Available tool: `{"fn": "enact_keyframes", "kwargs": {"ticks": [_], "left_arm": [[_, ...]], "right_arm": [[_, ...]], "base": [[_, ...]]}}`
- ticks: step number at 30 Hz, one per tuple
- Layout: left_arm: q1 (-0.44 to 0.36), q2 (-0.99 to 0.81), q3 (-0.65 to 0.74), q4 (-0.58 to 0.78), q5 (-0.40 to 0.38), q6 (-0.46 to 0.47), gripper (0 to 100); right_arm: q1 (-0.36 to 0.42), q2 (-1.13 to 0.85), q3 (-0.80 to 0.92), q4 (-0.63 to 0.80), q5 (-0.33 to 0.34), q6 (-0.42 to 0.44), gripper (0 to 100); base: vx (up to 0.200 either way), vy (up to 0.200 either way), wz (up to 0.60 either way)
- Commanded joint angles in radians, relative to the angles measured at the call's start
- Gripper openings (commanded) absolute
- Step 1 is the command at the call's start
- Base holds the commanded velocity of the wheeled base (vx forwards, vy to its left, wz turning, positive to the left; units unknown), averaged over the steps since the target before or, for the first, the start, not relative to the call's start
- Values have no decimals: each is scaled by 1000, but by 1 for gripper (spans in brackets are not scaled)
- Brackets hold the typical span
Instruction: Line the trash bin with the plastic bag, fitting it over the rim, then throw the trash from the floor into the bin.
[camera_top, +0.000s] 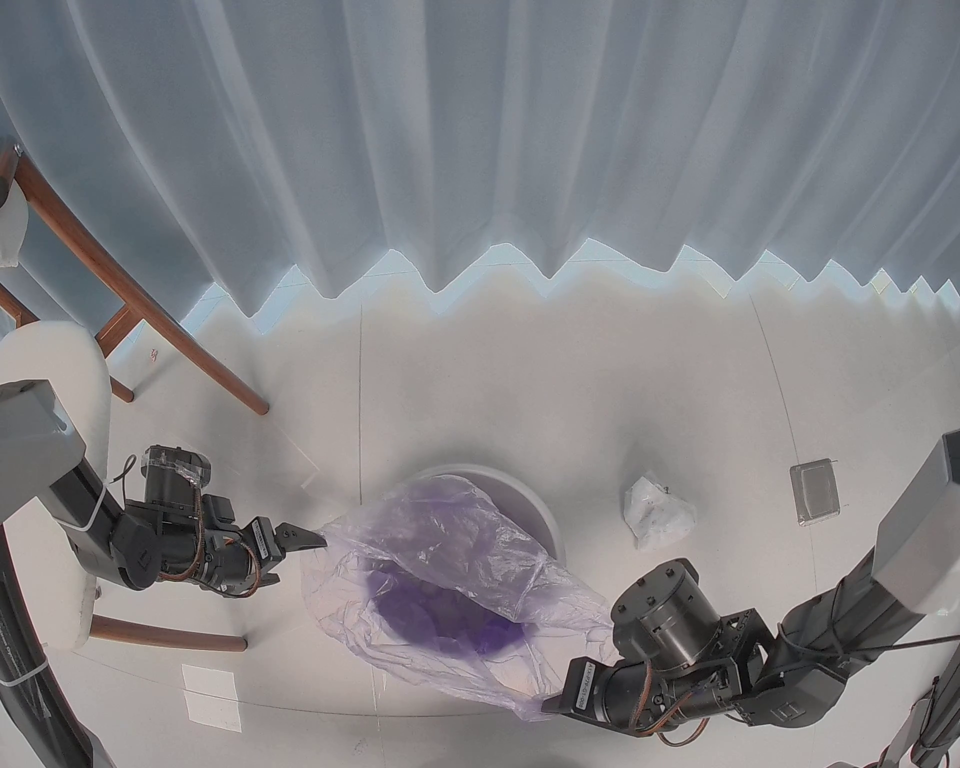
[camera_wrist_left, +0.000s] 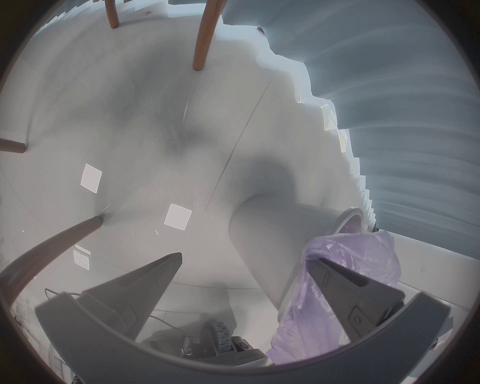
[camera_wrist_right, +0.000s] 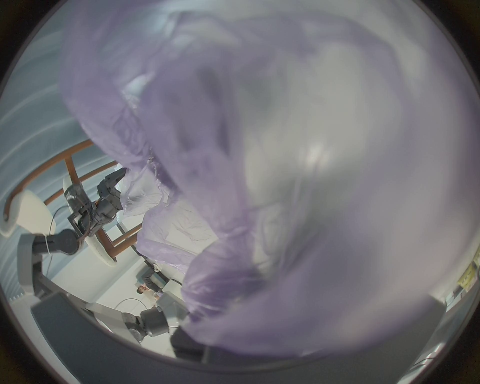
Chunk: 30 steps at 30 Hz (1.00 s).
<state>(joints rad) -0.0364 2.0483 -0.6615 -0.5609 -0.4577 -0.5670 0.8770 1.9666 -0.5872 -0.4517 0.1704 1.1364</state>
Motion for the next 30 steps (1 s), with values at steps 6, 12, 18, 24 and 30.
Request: {"fn": "enact_keyframes", "kwargs": {"ticks": [6, 12, 18, 24, 30], "left_arm": [[-4, 27, 11, -4, 31, 15, 100], [-2, 38, 13, -4, 43, 50, 100], [-2, 39, 14, -5, 53, 52, 100], [-10, -2, 22, -5, 45, 49, 100], [-20, -100, 56, -5, 36, 49, 100]], "right_arm": [[53, 112, 106, -143, -155, -106, 0], [48, 161, 113, -185, -220, -175, 0], [46, 239, 116, -205, -302, -227, 100], [57, 138, 227, -400, -295, -221, 100], [175, -112, 512, -633, -132, -227, 100]], "base": [[0, 0, 0], [0, 0, 0], [0, 0, 0], [0, 0, 0], [0, 0, 0]]}}
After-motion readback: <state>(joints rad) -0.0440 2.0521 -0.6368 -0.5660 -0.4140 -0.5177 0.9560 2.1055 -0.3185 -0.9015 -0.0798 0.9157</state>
